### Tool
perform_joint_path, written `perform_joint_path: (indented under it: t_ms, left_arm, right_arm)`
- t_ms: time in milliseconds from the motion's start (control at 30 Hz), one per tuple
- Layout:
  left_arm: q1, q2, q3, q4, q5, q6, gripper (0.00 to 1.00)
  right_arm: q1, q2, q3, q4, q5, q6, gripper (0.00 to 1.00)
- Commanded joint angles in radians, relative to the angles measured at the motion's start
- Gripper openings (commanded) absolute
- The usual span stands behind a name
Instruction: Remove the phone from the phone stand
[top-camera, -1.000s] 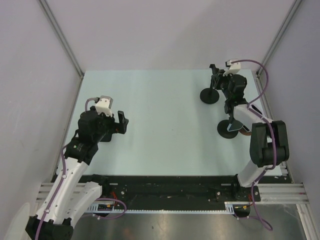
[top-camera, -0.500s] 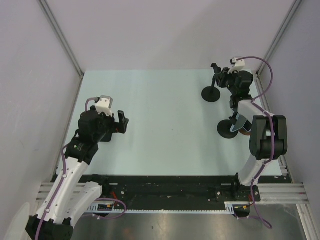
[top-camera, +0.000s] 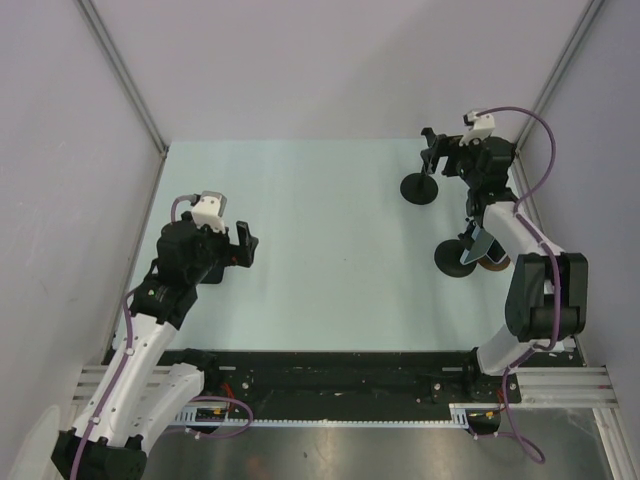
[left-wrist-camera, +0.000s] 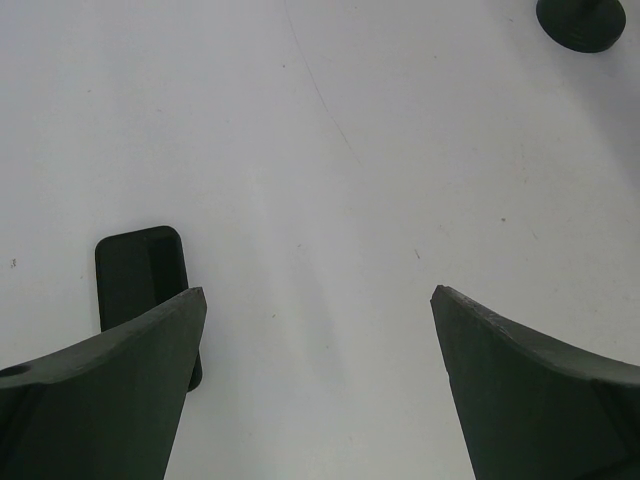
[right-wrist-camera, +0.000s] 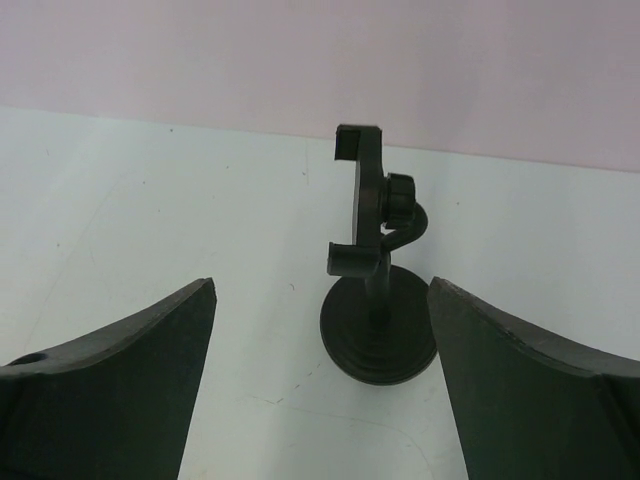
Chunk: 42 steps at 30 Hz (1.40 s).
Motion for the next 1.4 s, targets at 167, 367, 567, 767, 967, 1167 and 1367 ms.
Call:
perform_joint_path:
  t_ms: [167,367,567,767,967,1167,1367]
  left_arm:
    - [0.0,-0.02,-0.005,0.033,0.035,0.002,1.0]
    - [0.0,-0.027,-0.002,0.033,0.07,-0.006,1.0]
    - [-0.002,-0.051,-0.008,0.033,0.084,-0.012,1.0]
    - [-0.006,-0.076,-0.013,0.035,0.081,-0.009,1.0]
    - [-0.011,-0.088,-0.019,0.035,0.076,-0.001,1.0]
    - [-0.026,-0.082,-0.019,0.036,0.095,0.004,1.0]
    - [-0.031,-0.073,-0.019,0.036,0.138,0.013,1.0]
  right_arm:
    - [0.0,-0.322,0.04,-0.313,0.202,0.065,1.0]
    - [0.011,-0.507,0.033,-0.622,0.374,0.209,1.0]
    - [0.104,-0.665,-0.046,-0.697,0.638,0.239,1.0]
    - [0.095,-0.702,-0.046,-0.831,0.666,0.2,1.0]
    - [0.023,-0.689,-0.046,-0.975,0.523,0.134,1.0]
    - [-0.008,-0.638,-0.046,-1.012,0.423,0.116,1.0]
    - [-0.037,-0.583,-0.044,-0.984,0.359,0.111,1.0]
